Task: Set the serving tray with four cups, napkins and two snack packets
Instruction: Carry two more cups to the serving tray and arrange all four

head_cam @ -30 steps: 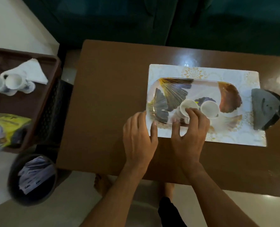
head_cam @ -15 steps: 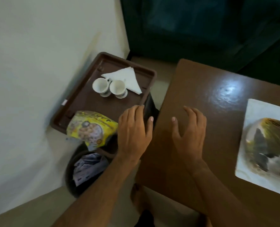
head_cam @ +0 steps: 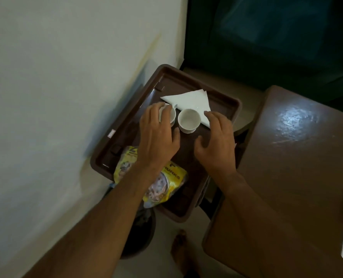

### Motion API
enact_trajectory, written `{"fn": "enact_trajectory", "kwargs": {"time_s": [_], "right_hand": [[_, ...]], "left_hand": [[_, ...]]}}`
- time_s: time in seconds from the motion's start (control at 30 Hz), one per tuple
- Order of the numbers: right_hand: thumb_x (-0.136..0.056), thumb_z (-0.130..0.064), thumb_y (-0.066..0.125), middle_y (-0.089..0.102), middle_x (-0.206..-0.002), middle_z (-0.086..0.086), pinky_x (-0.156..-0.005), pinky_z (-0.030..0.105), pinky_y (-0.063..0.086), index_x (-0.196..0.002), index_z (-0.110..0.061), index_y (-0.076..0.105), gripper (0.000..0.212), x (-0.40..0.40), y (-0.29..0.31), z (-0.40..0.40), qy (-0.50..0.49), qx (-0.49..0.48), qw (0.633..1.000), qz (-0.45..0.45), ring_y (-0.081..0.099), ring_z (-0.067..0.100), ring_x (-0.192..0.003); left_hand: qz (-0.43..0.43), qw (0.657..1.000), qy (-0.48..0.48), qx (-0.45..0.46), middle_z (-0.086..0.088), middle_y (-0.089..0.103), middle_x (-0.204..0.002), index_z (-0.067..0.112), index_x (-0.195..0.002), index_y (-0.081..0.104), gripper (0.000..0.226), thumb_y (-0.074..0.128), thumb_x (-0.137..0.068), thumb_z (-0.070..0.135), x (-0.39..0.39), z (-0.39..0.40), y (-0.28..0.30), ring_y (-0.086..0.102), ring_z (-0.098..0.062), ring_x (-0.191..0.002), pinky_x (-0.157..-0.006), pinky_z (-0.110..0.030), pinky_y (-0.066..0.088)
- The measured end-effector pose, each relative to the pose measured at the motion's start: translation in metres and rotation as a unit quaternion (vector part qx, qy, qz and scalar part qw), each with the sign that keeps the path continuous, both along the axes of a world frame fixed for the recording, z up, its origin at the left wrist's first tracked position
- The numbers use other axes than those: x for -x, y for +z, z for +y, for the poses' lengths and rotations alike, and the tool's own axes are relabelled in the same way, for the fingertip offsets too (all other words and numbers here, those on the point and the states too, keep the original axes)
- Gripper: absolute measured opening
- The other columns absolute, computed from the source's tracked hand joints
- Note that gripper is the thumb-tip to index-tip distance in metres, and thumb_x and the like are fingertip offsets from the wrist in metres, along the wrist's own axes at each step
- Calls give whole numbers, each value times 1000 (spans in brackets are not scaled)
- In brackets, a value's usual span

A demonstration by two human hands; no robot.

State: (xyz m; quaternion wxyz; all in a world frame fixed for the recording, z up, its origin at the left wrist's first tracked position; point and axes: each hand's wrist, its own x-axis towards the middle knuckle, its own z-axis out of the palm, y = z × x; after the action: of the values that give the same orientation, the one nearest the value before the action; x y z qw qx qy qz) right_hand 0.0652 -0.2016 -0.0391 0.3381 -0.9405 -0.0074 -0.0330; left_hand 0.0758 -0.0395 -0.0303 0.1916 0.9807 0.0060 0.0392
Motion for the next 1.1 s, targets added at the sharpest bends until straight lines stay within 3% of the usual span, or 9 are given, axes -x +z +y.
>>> {"fn": "enact_trajectory", "kwargs": {"time_s": [0.13,0.27,0.6,0.77,0.87,1.1], "right_hand": [[-76,9,62,45,-156,15,-125,42,33,-154,-2,40,82,-18,0,12,78,21,996,48,35,29,-148],[-78,12,62,41,-161,16,-126,47,29,-156,-2,36,84,-31,-6,13,126,76,987,59,33,31,-151],[-82,11,65,50,-150,20,-122,51,36,-150,1,46,71,-29,-12,16,94,105,990,31,40,36,-146],[-86,-10,78,58,-133,16,-106,46,48,-141,-2,56,60,-22,-13,17,36,93,995,22,53,32,-124],[-83,-20,84,60,-127,17,-100,41,47,-139,-2,56,64,-13,-14,19,4,87,996,26,54,34,-118],[-81,-15,83,62,-131,11,-95,33,42,-134,-10,59,58,13,-17,31,-94,13,995,43,63,29,-118]], "left_hand": [[69,996,-58,21,-16,38,-160,7,-149,48,77,73,-76,3,-17,11,-2,36,-33,-151,-122,-47,37],[89,992,-92,22,-15,36,-161,10,-150,49,77,72,-79,-6,-28,18,-6,34,-32,-152,-124,-43,36],[70,994,-52,60,-10,36,-163,10,-151,50,83,76,-75,-14,-22,28,-10,36,-31,-149,-115,-34,42],[70,995,6,72,-14,49,-155,4,-150,50,76,73,-80,-15,-12,31,-11,43,-33,-145,-113,-32,40],[59,993,60,86,-13,55,-142,7,-139,59,63,80,-82,-4,0,29,-13,52,-29,-136,-101,-23,38],[57,980,161,106,-10,63,-110,6,-108,67,24,79,-91,19,24,19,-17,61,-22,-98,-75,-25,43]]}}
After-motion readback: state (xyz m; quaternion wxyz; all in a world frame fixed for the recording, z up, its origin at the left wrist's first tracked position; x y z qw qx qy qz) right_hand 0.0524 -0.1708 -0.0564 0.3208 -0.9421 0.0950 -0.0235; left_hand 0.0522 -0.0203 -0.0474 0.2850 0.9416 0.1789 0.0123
